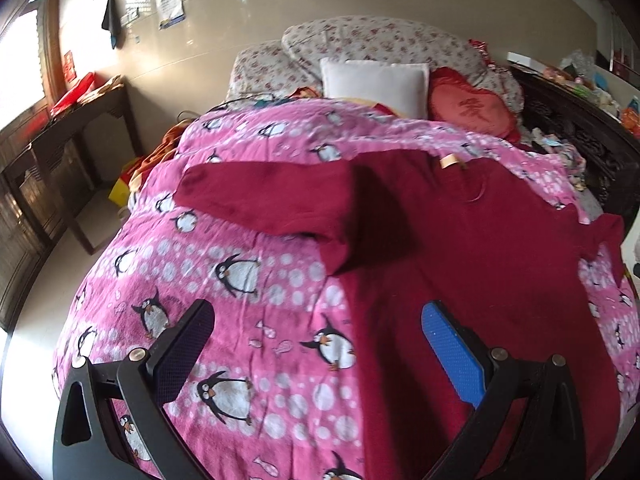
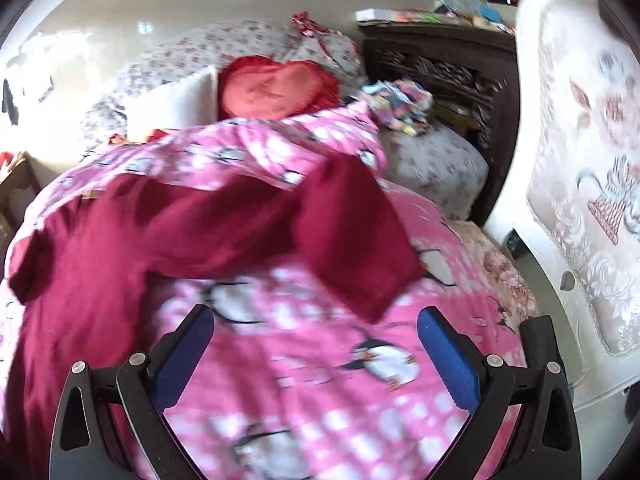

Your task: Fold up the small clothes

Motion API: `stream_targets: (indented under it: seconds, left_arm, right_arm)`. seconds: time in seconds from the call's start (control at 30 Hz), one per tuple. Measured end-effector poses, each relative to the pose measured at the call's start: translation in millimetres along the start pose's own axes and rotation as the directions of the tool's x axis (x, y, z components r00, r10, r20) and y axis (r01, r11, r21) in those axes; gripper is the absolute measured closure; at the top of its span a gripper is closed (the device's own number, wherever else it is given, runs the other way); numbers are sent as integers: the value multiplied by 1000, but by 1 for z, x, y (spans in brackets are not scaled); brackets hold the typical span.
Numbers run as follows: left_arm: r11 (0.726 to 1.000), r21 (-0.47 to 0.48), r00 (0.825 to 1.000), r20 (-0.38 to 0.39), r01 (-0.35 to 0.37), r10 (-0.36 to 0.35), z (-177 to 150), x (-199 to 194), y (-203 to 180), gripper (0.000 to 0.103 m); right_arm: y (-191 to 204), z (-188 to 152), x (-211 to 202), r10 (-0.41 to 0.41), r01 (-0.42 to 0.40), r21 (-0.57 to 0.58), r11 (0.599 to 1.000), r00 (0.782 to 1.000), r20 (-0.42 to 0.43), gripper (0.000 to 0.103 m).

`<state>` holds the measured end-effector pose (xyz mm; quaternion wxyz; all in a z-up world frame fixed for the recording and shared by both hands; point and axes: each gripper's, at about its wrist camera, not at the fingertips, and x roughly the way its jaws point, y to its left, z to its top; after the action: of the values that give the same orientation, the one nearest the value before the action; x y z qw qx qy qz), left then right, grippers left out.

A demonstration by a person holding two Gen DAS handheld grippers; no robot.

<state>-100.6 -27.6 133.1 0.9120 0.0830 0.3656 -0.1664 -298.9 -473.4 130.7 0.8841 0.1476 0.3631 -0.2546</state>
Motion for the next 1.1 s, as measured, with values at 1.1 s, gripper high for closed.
stream_targets:
  seconds: [1.1]
  left_arm:
    - [920, -384, 997, -53, -74, 58, 39, 102, 166, 0]
  right_arm:
    - [352, 20, 56, 245, -263, -418, 870, 965, -97, 0]
